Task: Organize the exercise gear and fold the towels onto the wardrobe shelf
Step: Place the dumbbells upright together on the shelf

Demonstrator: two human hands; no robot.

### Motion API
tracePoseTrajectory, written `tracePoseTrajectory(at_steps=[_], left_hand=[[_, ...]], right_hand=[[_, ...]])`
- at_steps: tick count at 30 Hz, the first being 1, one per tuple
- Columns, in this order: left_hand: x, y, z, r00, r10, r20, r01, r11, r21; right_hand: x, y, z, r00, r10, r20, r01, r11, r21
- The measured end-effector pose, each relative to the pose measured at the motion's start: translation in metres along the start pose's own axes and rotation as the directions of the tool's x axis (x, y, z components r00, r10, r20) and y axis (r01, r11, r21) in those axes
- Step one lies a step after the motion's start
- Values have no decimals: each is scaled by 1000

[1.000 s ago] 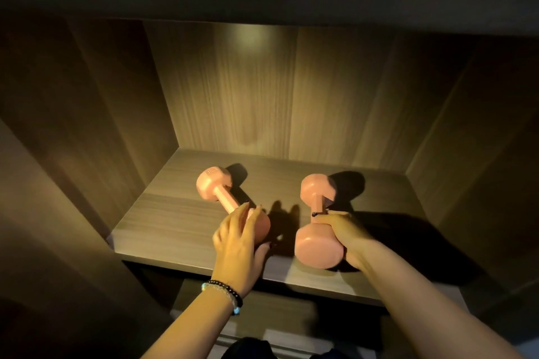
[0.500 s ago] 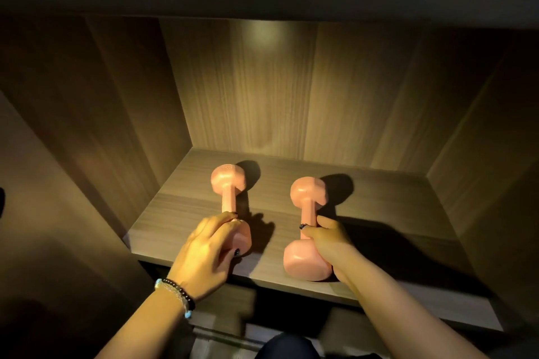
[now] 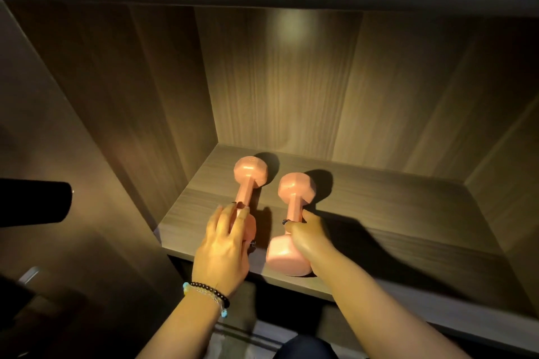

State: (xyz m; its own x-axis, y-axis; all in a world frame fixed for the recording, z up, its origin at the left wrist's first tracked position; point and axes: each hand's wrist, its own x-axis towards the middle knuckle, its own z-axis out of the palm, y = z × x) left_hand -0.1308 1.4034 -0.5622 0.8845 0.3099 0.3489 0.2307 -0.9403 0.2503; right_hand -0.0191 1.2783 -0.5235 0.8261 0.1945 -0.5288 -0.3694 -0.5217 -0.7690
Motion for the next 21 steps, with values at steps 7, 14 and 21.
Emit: tracePoseTrajectory(at_steps=[7,14,21], left_hand=[[33,-41,-6,999,-32,7,30,985,167],[73,-64,-3,991,-131,-2,126,942,311],[98,-79,-3,980,-190,61,156,919,362]], right_hand=[[5,-9,17,1000,-19,8,19,998,-59],[7,-7,19,996,-87,-14,85,992,-89],[12,-7,21,995,-97,-28,94,992,-87]])
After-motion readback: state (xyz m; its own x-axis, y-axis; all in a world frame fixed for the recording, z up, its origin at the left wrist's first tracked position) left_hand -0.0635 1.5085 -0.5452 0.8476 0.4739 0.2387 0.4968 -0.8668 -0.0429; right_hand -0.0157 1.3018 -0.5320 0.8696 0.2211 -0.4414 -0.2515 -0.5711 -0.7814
